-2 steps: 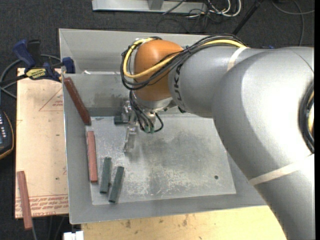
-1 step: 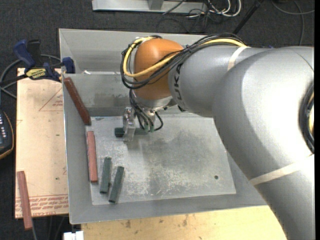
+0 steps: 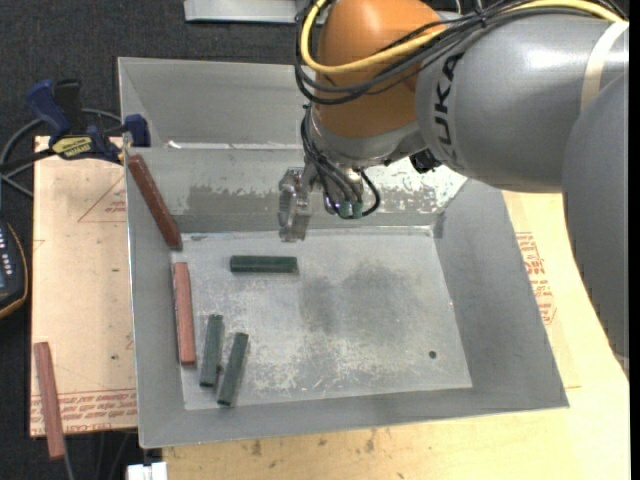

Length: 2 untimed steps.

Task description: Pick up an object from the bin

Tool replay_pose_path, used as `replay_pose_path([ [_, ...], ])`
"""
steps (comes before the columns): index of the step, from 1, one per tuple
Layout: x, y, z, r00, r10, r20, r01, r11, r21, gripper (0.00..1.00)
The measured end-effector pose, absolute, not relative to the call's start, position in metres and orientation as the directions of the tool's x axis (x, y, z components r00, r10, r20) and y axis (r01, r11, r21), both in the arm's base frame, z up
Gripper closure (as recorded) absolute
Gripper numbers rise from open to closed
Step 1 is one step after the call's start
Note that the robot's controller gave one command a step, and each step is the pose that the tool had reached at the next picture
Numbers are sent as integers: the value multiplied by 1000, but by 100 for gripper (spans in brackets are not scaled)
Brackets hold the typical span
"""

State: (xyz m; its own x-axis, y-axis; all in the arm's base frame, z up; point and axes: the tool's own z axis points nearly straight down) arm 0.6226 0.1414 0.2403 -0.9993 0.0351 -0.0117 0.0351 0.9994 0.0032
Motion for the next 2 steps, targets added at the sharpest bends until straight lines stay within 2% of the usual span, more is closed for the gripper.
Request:
replay_pose_path([
  [1,555,116,154,-1000,15,12,15,1000,-3,100],
  [2,559,117,159,-1000,14,0,14,1000,1,0],
])
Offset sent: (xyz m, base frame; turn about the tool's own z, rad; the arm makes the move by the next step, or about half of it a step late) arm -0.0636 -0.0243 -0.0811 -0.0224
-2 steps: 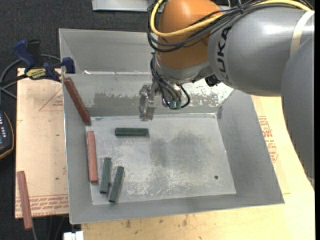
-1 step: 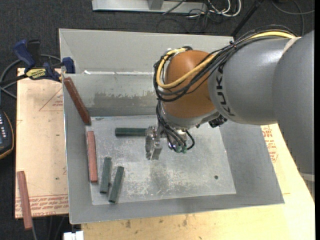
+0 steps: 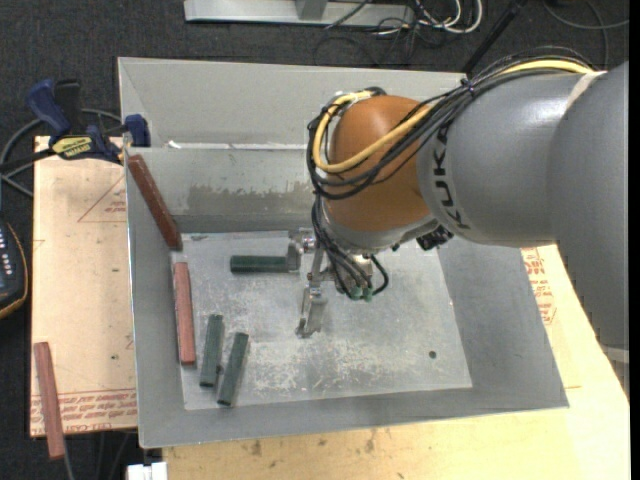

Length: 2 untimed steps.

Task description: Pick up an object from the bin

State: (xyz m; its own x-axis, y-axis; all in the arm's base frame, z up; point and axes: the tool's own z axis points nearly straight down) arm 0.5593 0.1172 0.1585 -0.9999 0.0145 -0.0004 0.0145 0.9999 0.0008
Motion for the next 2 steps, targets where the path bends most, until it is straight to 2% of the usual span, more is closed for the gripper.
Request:
replay_pose_path([
  [1,647,145,66,-993,-117,-3,-117,993,1,0],
  [2,648,145,72,-993,-115,-4,-115,993,2,100],
])
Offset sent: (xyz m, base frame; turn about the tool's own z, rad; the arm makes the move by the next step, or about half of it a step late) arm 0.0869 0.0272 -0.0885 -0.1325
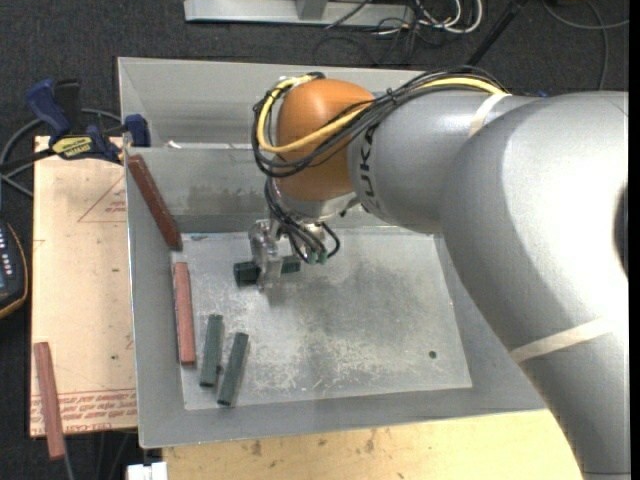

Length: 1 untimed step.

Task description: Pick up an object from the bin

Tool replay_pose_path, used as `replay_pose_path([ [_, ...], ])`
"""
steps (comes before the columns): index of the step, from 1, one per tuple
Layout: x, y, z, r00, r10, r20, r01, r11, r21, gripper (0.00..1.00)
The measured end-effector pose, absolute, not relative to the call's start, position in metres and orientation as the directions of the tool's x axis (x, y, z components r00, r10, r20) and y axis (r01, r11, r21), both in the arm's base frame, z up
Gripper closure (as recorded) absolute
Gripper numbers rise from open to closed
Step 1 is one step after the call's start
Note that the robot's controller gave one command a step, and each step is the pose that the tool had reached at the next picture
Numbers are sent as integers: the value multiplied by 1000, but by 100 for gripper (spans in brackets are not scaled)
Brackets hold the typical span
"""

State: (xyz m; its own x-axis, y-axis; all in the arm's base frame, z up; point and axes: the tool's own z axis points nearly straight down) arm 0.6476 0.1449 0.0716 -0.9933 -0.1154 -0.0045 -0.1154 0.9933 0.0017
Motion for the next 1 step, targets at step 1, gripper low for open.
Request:
replay_pose_path([
  [1,599,135,227,-993,-116,-10,-116,993,2,100],
])
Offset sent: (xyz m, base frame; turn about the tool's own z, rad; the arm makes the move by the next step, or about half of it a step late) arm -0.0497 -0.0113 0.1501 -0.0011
